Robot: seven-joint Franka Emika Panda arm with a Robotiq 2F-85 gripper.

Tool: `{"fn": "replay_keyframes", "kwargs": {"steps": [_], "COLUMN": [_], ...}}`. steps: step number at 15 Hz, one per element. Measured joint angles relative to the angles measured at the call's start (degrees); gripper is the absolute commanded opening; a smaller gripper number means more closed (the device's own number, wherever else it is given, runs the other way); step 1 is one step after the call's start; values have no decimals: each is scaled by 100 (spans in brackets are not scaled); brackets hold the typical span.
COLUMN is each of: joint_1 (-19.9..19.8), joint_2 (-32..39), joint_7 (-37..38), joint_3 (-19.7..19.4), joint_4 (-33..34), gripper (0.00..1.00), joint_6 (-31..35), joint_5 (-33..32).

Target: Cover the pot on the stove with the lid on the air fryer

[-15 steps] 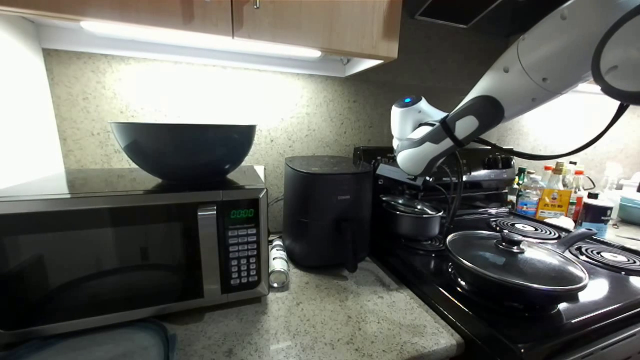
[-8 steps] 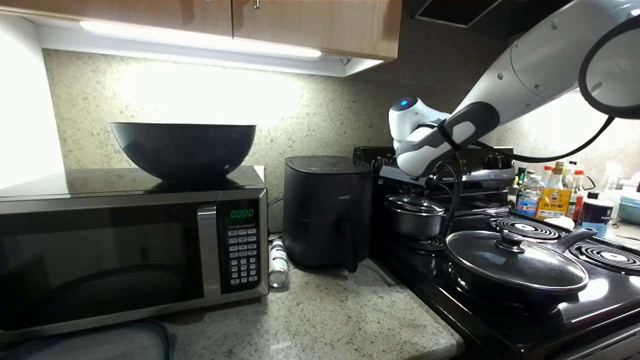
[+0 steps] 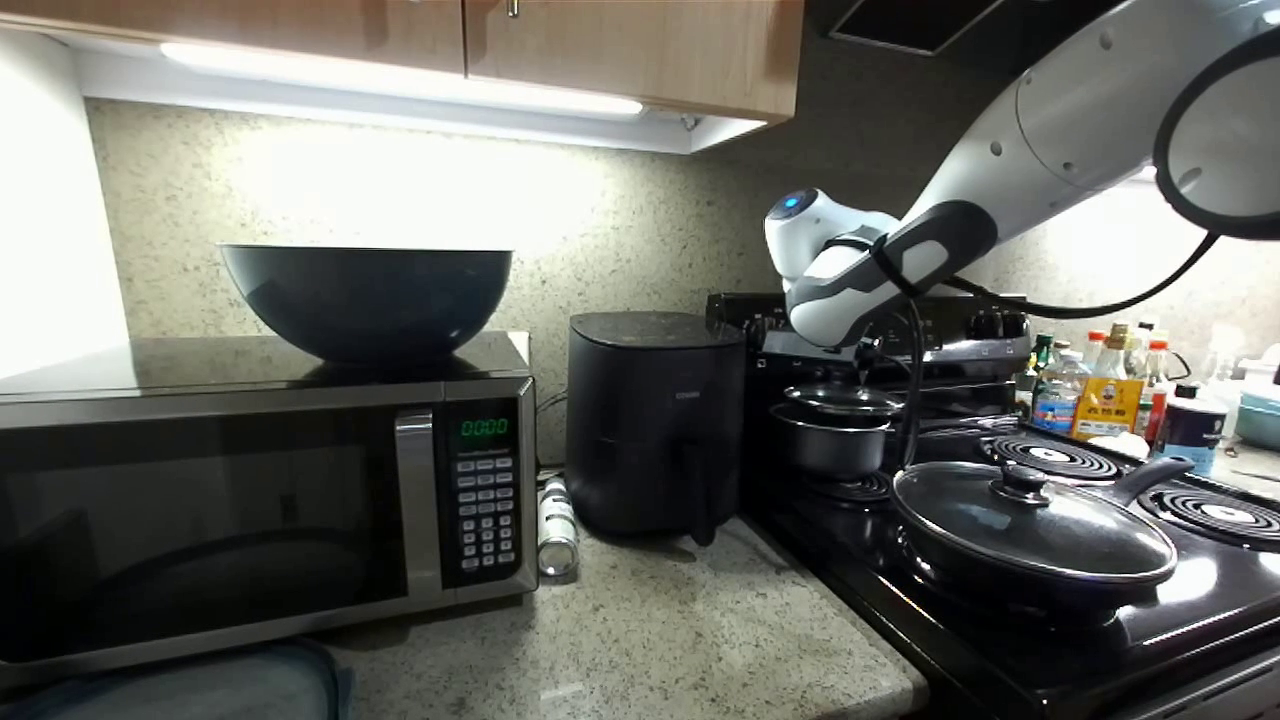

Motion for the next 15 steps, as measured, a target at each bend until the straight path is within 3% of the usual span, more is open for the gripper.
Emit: {"fn": "replay_keyframes", "kwargs": {"steps": [15], "joint_1": [-95], "joint_2": [179], "joint_7": [-8], "joint_3": [160], "joint_4": [90], "gripper": [23], "joint_6": [-14], "joint_5": [10]}}
